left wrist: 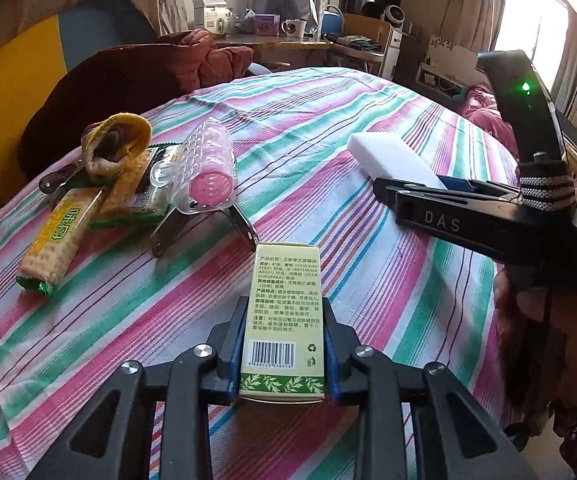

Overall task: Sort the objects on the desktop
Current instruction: 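Carry the green box and white sponge into the gold tray and open both tools, then withdraw both tools toward the pink curler and metal clip, then grasp the pink curler with the left tool while the right tool grasps the metal clip, then carry the pink curler and metal clip into the gold tray and open both tools, then withdraw both tools toward the two cracker packs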

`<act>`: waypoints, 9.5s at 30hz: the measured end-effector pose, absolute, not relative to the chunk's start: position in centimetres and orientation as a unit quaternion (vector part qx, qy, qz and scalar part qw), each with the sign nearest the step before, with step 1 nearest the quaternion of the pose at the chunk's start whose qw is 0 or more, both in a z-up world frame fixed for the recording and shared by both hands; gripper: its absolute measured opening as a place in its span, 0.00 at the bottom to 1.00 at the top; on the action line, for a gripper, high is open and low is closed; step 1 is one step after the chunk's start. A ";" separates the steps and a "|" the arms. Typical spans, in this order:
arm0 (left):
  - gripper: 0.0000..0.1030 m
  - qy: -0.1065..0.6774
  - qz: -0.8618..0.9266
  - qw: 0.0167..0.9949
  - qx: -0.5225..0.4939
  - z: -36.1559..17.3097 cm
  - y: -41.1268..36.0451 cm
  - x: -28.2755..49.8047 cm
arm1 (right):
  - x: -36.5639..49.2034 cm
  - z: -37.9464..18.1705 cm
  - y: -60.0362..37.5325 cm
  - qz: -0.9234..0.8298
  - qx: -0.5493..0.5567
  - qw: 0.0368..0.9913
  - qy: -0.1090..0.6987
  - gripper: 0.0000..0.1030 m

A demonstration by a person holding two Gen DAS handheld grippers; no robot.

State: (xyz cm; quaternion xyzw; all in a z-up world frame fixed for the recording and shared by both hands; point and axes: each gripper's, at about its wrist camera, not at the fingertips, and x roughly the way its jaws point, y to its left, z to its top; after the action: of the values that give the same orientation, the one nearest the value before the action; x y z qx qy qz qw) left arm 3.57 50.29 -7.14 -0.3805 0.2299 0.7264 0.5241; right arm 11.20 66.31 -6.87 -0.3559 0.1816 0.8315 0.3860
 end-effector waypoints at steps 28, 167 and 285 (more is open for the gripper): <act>0.29 0.092 0.786 0.458 -0.405 -0.1 30.9 4.0 | 11.1 -2.0 47.9 0.887 -0.342 0.198 0.239 0.57; 0.49 0.074 0.729 0.399 -0.551 -1.9 43.2 -3.5 | 12.3 -6.2 54.9 0.862 -0.303 0.245 0.324 0.73; 0.53 -0.088 0.871 0.184 -0.447 2.5 7.0 -5.4 | 0.2 -2.0 32.4 0.891 -0.368 0.034 0.263 0.59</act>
State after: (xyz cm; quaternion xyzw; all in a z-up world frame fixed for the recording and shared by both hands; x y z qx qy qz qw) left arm -5.45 7.00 2.45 -0.4465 -0.0882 0.8712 0.1839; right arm 0.18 32.37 -1.98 -0.3682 0.2629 0.8912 0.0341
